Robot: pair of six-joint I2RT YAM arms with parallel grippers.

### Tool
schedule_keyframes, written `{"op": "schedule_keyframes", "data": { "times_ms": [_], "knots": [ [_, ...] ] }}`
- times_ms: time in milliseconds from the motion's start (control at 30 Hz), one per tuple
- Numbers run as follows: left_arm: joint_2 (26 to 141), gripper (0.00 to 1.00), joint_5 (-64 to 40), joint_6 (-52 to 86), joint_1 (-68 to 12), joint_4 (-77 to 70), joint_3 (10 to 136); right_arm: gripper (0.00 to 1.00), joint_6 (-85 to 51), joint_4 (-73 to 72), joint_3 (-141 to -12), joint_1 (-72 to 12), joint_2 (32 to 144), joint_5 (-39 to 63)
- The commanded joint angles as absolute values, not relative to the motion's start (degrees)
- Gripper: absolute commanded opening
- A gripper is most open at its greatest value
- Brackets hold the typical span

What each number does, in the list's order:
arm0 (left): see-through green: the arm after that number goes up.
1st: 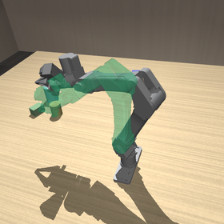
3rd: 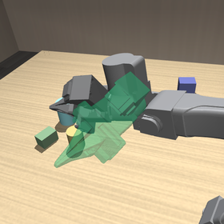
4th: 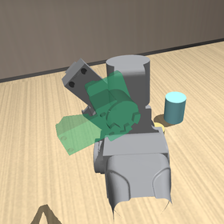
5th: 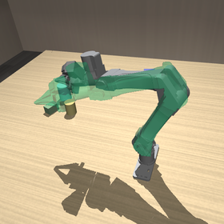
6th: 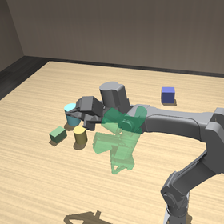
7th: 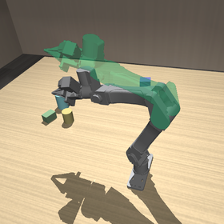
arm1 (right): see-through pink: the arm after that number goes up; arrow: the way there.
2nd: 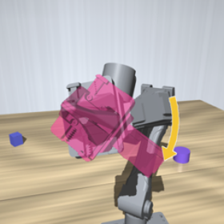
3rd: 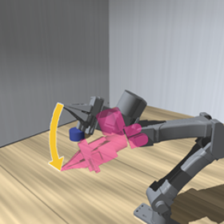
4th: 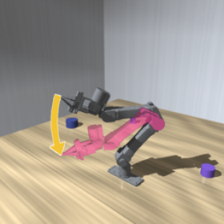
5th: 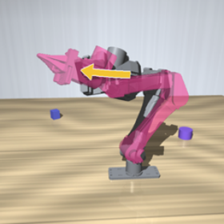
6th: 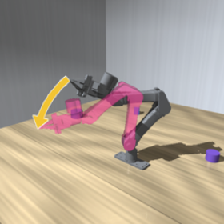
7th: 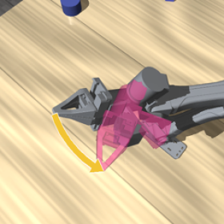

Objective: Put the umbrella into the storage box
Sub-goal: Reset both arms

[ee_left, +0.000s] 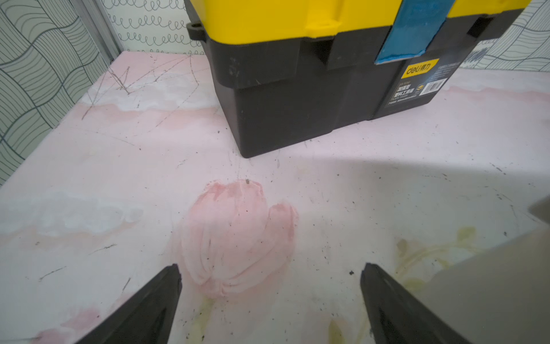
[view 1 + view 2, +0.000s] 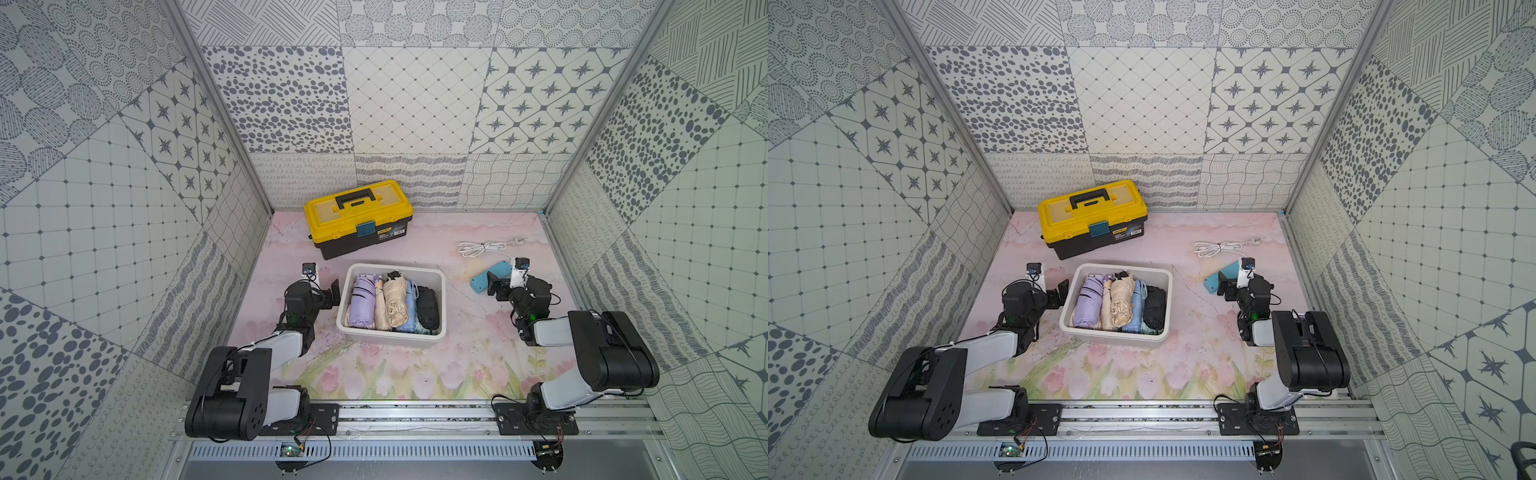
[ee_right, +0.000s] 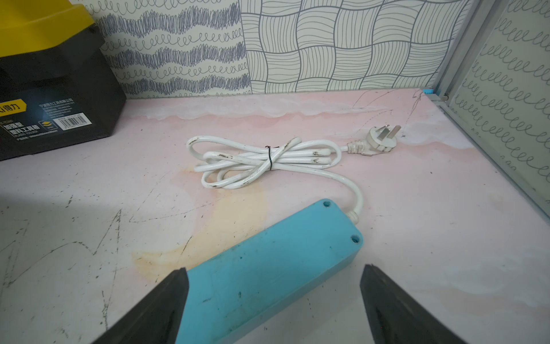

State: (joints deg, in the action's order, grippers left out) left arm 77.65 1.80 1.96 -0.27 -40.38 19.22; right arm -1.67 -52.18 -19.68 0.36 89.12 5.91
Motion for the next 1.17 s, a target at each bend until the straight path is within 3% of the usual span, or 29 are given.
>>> {"op": "schedule_keyframes", "data": {
  "times_ms": [0,100,267,400,1133],
  "knots": [
    [84.4,0.99,-2.4,3.2,-0.1,-51.5,19.6,0.96,-2.3,-54.7,-19.7,0.6,88.7,6.4],
    [90.8,0.99,-1.7,1.3,-1.5,-59.6,18.6,0.96,-2.4,-54.8,-19.6,0.7,88.7,6.2],
    [89.8,0.99,3.9,4.7,-1.6,-48.9,23.0,0.95,-1.8,-52.9,-20.7,0.6,88.8,7.6],
    [90.2,0.99,10.2,4.6,-3.2,-52.4,21.6,0.95,-2.1,-54.1,-20.1,0.6,88.7,6.8],
    [90.7,0.99,6.5,2.8,-3.0,-50.6,23.1,0.97,-2.4,-52.4,-21.0,0.6,88.8,6.8]
  ]
}}
